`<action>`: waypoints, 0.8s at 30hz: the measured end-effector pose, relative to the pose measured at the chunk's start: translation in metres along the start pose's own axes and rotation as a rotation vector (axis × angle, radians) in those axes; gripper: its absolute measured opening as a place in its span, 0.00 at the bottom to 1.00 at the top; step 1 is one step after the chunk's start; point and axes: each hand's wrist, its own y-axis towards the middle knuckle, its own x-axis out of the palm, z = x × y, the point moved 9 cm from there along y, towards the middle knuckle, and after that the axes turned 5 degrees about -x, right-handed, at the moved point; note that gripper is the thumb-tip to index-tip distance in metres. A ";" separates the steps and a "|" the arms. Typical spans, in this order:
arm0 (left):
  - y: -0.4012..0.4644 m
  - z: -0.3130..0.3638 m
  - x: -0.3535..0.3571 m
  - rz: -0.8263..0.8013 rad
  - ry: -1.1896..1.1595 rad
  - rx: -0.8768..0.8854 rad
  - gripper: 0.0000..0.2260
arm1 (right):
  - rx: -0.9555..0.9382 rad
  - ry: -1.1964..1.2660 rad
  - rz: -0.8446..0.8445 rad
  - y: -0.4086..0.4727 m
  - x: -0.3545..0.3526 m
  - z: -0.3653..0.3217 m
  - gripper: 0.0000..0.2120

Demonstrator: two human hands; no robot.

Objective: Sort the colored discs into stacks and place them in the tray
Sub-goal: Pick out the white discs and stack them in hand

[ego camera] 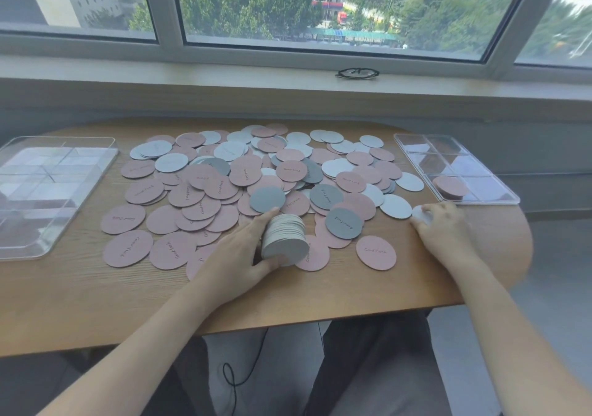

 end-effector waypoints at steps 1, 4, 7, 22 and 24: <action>0.000 -0.001 0.000 0.000 -0.010 -0.004 0.36 | -0.028 0.005 0.027 -0.002 -0.003 -0.002 0.20; 0.000 -0.002 0.001 -0.005 -0.026 -0.011 0.36 | -0.074 -0.038 0.096 -0.013 -0.013 -0.010 0.16; 0.001 -0.003 0.001 -0.006 -0.028 -0.014 0.36 | -0.089 -0.080 0.197 -0.027 -0.029 -0.021 0.10; -0.003 0.002 -0.005 -0.004 -0.114 -0.030 0.33 | -0.631 0.544 0.378 -0.079 -0.041 -0.194 0.08; -0.002 -0.001 -0.005 0.004 -0.125 -0.049 0.34 | -0.661 0.660 0.240 -0.084 -0.030 -0.214 0.07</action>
